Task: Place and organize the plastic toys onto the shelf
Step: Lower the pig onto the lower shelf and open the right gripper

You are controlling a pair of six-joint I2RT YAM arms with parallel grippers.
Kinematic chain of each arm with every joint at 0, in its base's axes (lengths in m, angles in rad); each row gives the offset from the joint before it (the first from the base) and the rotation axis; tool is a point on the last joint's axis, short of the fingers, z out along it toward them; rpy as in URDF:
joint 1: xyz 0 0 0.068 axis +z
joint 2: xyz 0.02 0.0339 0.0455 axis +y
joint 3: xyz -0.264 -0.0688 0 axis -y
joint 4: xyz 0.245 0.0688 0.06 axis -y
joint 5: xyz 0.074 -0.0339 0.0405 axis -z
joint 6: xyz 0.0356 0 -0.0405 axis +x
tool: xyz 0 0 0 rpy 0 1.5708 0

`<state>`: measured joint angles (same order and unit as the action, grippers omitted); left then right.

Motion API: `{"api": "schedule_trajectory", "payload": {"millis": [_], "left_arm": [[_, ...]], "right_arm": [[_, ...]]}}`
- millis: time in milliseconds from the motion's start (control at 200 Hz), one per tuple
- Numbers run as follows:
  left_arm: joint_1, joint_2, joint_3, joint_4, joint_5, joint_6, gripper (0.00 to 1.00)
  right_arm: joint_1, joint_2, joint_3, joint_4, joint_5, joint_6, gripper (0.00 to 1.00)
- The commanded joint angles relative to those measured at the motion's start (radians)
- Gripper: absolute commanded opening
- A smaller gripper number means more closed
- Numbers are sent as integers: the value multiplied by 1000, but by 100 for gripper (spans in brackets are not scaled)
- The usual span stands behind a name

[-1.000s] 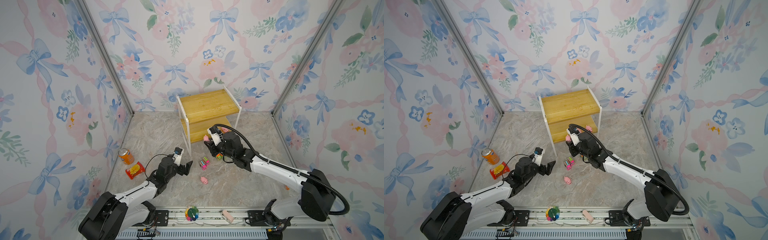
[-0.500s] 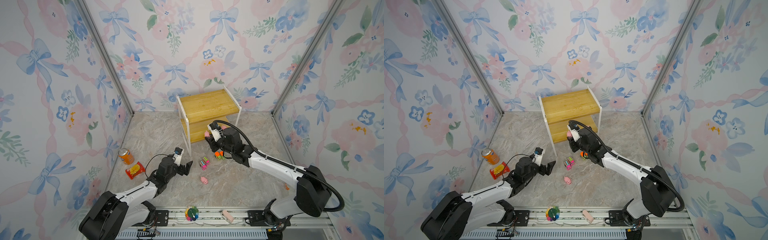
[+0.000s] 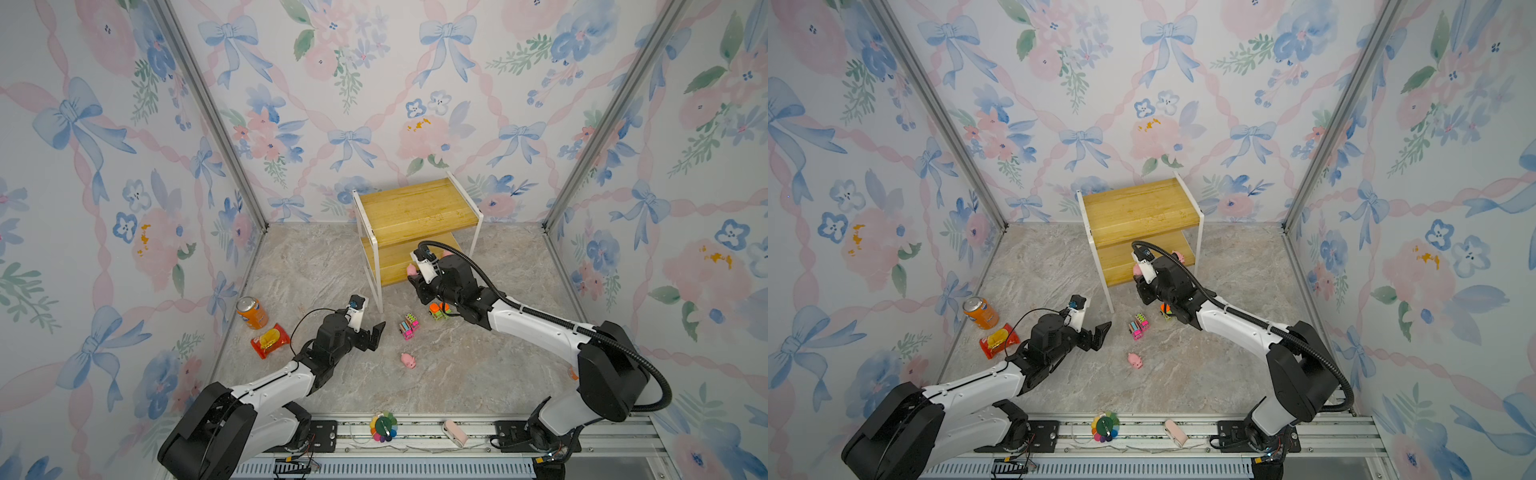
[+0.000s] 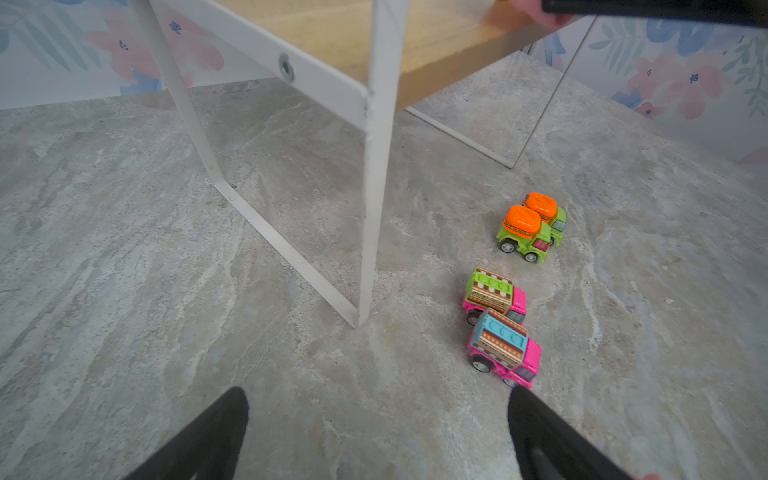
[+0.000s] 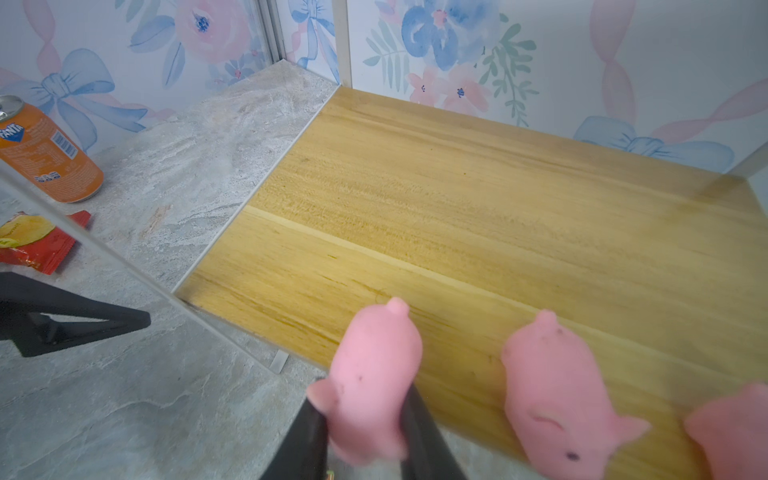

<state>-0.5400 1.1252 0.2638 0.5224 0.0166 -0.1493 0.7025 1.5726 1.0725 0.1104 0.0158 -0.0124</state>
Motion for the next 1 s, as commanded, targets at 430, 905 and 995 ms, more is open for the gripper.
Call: {"api": "schedule_trajectory", "payload": {"millis": [430,905,995], "left_arm": [[6,6,12,8,-6,17,98],[7,9,13,7,-6,19,98],[5,10,13,8,-7,19,98]], "right_arm": [[-29,45,52,30,18,-6,30],[-35,65,70,33,24,-2,30],[-37,73,78,26,25,-3,30]]}}
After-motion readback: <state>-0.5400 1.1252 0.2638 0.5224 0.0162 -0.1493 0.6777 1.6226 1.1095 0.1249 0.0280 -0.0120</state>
